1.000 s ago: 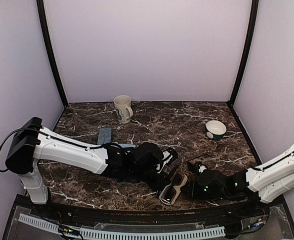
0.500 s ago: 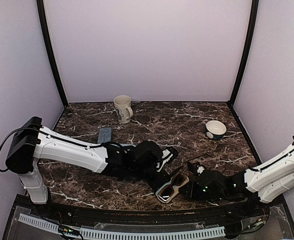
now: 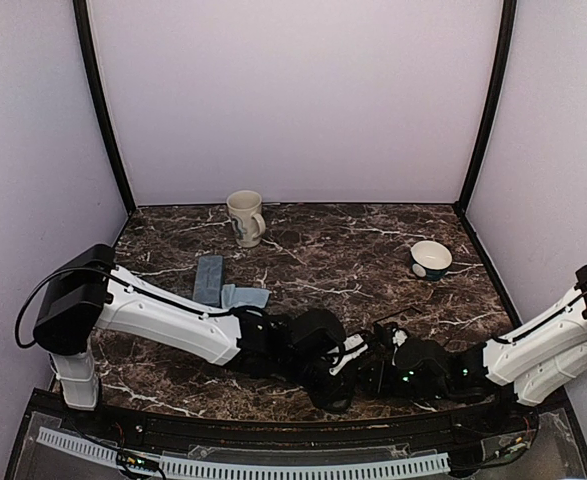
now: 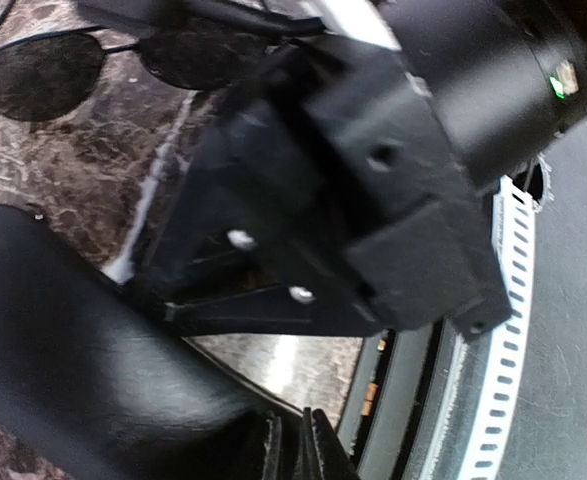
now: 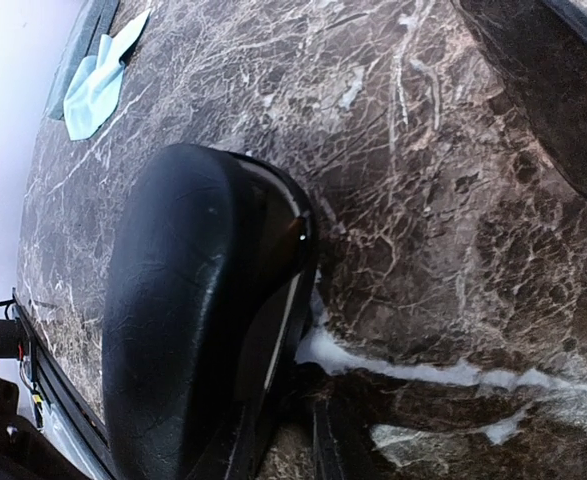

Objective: Organize the sunglasses
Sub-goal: Close the case with sunglasses at the center of the board.

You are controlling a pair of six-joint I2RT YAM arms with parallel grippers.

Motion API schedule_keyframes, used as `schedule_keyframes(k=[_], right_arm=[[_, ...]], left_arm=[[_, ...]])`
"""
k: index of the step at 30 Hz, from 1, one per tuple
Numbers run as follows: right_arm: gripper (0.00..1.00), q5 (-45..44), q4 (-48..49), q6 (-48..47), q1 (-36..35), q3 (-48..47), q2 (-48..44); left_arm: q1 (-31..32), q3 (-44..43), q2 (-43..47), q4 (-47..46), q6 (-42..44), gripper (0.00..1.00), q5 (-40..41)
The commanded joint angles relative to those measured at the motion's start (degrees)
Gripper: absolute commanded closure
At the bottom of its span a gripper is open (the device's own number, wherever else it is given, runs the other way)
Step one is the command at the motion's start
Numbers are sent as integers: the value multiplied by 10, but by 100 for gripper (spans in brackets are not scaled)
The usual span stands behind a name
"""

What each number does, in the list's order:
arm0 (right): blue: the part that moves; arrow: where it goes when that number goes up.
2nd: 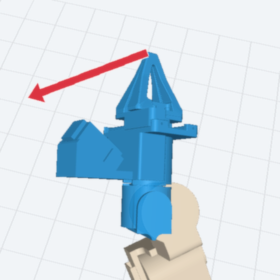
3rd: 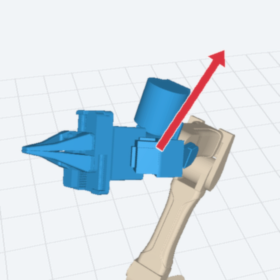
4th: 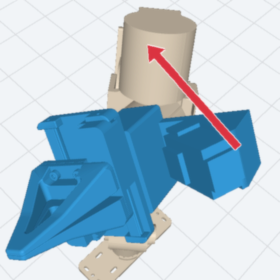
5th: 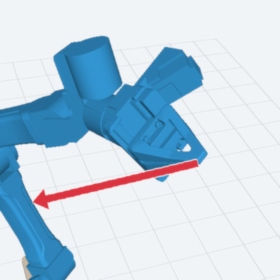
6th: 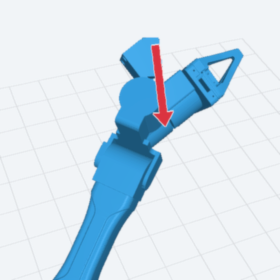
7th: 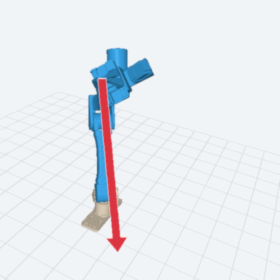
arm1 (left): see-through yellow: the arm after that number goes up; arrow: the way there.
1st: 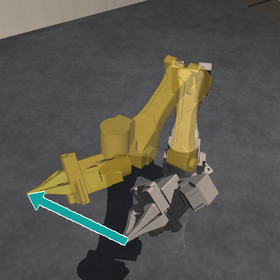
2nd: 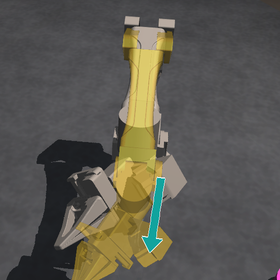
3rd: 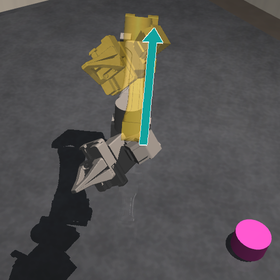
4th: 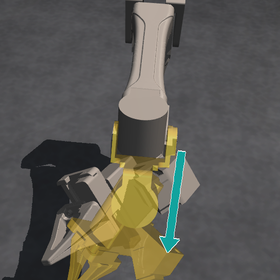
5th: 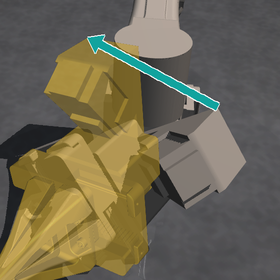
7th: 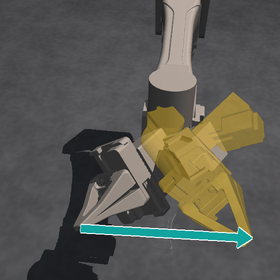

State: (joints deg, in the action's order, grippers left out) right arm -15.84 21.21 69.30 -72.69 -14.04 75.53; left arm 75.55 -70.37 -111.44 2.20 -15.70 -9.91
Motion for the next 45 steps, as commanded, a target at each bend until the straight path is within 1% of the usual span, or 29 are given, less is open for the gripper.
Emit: schedule_keyframes(k=[1, 3, 4, 6, 13, 17, 22, 25, 26, 29, 32, 39, 45], right_arm=[[78, -2, 4, -8, 3, 13, 0], [78, -1, -3, -8, 3, 13, -5], [80, 16, -9, -38, 3, 13, -11], [80, 16, -34, -45, 3, 11, -26], [76, -9, -202, -59, 3, -17, -130], [72, -9, -245, -65, 5, -25, -160], [71, 7, -232, -65, 6, -23, -143], [71, 16, -222, -65, 7, -20, -135], [71, 19, -220, -64, 7, -19, -134], [71, 23, -211, -60, 7, -12, -136], [71, 26, -195, -51, 7, -2, -145], [70, 7, -182, -10, 8, 21, -174], [67, 5, -151, 28, 12, 42, -193]], left_arm=[[2, 3, -16, 62, 9, 92, -1], [2, 0, -14, 68, 8, 92, 3], [2, -1, -12, 69, 7, 92, 4], [2, -2, -8, 68, 6, 92, 6], [1, -2, 25, 64, 7, 93, 36], [0, -4, 39, 53, 11, 91, 46], [0, -12, 35, 49, 10, 90, 48], [0, -14, 32, 48, 7, 87, 47], [0, -14, 33, 48, 5, 85, 47], [0, -16, 34, 42, -5, 71, 53], [0, -25, 28, 35, -10, 65, 61], [0, -58, 3, 63, -7, 63, 111], [0, -58, -21, 62, -13, 61, 109]])
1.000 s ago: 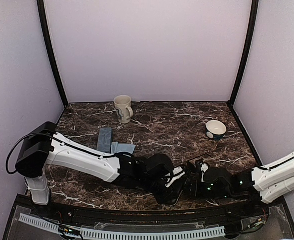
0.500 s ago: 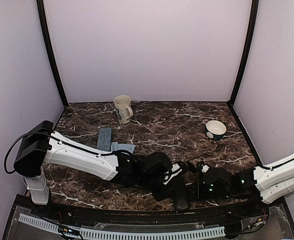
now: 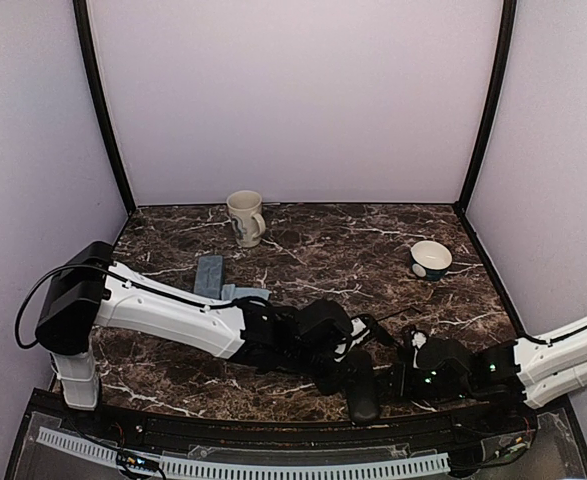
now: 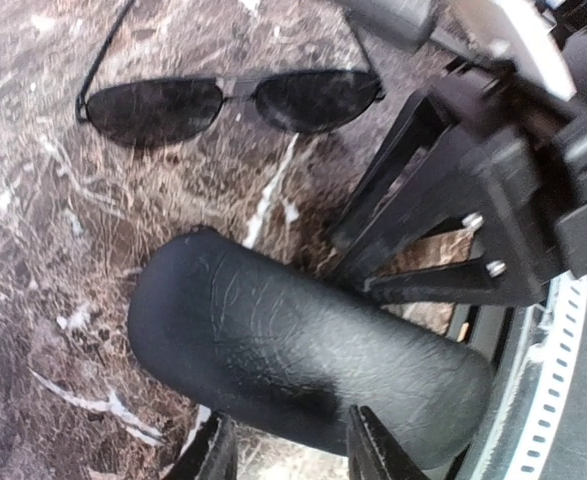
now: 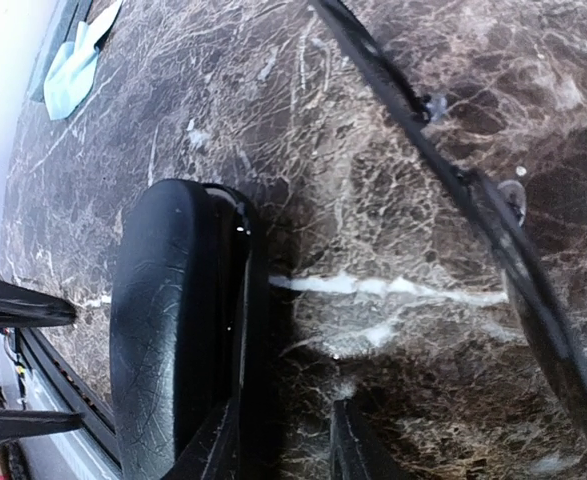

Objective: Organize the sunglasses
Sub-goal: Close the case with sunglasses at the center of the board, then adjust the case with sunglasses at the center of the board.

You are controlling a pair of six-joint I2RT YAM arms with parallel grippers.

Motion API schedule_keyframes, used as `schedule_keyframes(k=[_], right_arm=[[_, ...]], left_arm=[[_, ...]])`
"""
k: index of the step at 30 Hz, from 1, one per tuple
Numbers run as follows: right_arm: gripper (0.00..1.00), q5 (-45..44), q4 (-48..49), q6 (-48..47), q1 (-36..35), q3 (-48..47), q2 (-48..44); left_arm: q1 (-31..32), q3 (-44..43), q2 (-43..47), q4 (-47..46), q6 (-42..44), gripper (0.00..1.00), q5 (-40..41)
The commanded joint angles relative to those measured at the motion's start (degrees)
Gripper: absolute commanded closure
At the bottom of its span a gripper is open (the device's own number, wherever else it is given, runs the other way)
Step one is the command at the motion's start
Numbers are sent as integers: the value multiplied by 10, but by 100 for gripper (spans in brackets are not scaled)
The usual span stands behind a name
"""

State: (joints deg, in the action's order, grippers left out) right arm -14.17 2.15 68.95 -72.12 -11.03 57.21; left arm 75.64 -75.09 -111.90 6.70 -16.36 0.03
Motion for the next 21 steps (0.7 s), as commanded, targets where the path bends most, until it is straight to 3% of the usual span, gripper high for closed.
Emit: schedule_keyframes(k=[1, 10, 21], right_arm=[[67, -11, 44, 32, 6, 14, -11], [61, 1, 88, 58, 7, 39, -19], [56, -33, -26, 75, 14, 42, -118]], left_arm=[[-1, -10, -19, 15, -7, 61, 11], [-1, -15, -48, 13, 1, 62, 18], [-1, -3, -53, 22, -1, 63, 29]])
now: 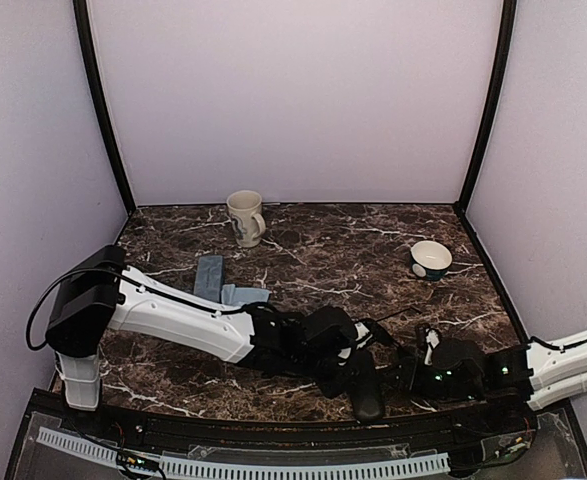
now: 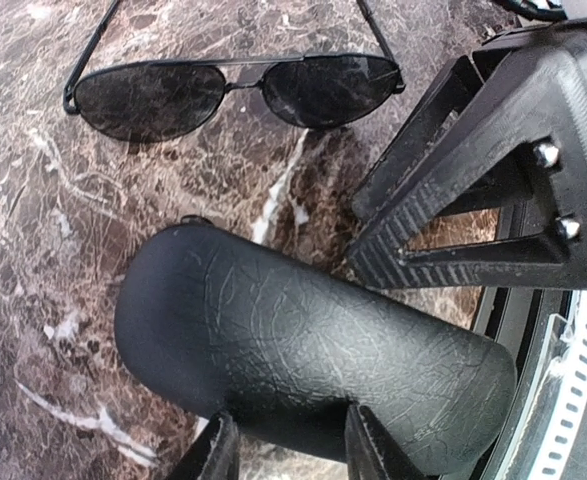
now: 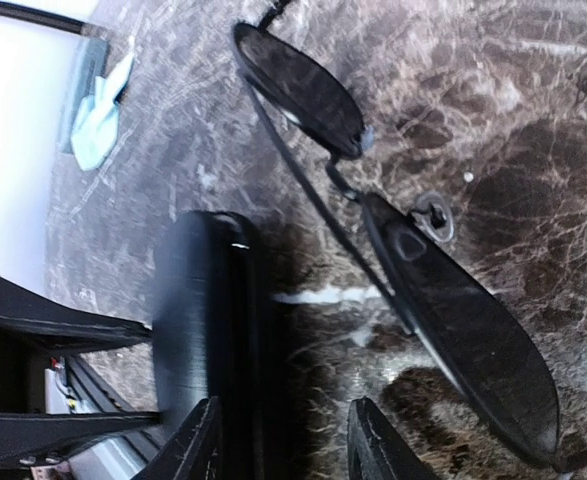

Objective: Organize the sunglasses
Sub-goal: Adjust the case with sunglasses at the center of the board.

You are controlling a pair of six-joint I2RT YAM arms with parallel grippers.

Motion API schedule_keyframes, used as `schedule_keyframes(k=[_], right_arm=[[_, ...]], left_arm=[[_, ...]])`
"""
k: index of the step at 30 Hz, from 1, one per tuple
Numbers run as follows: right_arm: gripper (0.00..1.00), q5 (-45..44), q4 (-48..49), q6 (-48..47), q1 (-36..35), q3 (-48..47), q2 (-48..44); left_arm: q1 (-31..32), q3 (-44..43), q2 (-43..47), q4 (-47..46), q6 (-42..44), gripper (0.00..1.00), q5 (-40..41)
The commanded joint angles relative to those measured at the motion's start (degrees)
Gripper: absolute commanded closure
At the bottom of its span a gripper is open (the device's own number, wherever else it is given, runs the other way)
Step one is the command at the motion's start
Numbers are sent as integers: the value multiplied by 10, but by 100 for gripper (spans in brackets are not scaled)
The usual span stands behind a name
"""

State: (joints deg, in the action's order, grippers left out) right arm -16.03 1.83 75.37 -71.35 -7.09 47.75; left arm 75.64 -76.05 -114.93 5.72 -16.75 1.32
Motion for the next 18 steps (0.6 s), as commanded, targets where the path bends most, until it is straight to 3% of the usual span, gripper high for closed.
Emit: schedule_keyframes(k=[1, 9, 18], right_arm=[[56, -15, -29, 12, 8, 2, -25], [57, -10, -62, 5, 9, -7, 1], [56, -10, -36, 3, 9, -1, -24]], left_arm=[[-1, 7, -22, 31, 3, 63, 15], [-1, -3, -17, 40, 4, 63, 22], [-1, 1, 15, 26, -3, 53, 37]])
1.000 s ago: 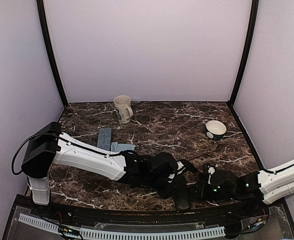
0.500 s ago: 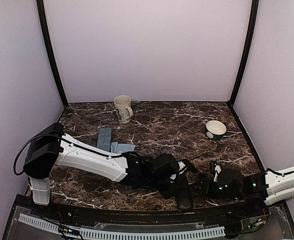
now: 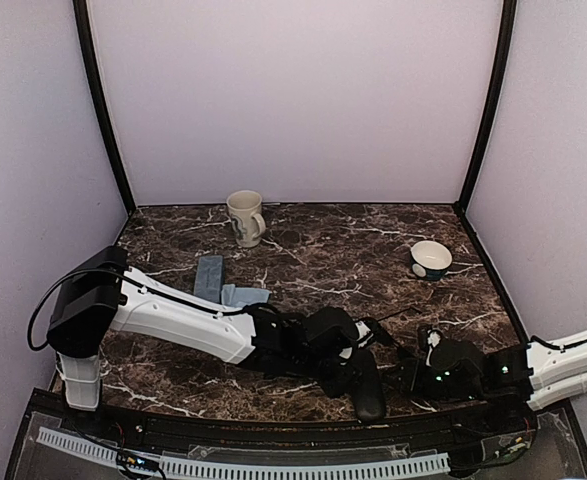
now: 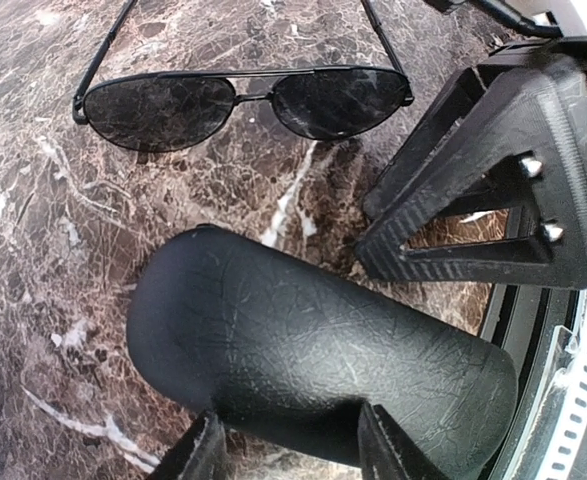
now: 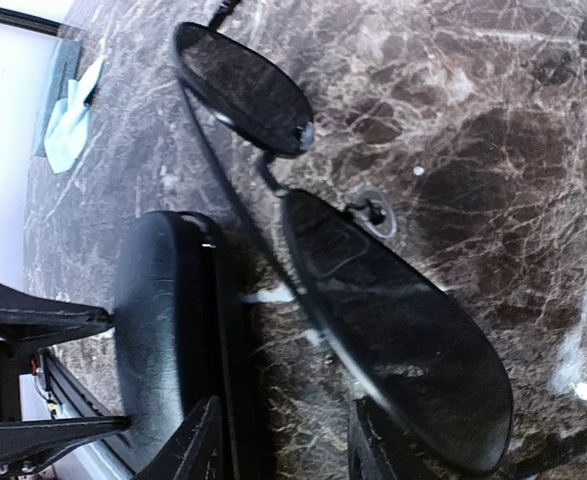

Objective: Organize the sunglasses
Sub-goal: Adjust the case with sunglasses at the center of the board.

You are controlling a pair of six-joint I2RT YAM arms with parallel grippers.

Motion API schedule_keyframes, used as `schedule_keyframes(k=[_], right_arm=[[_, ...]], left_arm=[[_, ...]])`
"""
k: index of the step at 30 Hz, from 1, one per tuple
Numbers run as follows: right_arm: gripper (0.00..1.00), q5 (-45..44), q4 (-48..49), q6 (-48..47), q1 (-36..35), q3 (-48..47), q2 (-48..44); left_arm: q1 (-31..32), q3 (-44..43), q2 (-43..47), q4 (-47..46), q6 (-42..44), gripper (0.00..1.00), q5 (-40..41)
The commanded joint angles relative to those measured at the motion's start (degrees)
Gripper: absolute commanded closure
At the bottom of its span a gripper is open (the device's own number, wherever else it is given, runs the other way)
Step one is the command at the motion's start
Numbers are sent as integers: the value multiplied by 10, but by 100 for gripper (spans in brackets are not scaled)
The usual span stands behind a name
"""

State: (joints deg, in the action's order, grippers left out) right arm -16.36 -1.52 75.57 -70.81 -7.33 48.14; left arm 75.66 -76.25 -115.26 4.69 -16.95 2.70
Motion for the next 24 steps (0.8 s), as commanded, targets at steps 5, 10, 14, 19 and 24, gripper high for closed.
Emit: schedule_keyframes(k=[5, 10, 14, 19, 24], right_arm=[[49, -11, 16, -2, 3, 15, -79], [46, 4, 51, -16, 4, 3, -25], [42, 16, 70, -22, 4, -19, 54], [40, 49, 152, -40, 4, -31, 129], [39, 81, 204, -62, -2, -68, 209]], left_arm=[[-4, 33, 60, 20, -8, 45, 45], [-17, 58, 84, 0, -27, 38, 10], [-19, 68, 81, -5, -38, 32, -9], [-22, 88, 86, -4, -47, 28, -11], [-31, 134, 115, -4, -73, 26, 3]])
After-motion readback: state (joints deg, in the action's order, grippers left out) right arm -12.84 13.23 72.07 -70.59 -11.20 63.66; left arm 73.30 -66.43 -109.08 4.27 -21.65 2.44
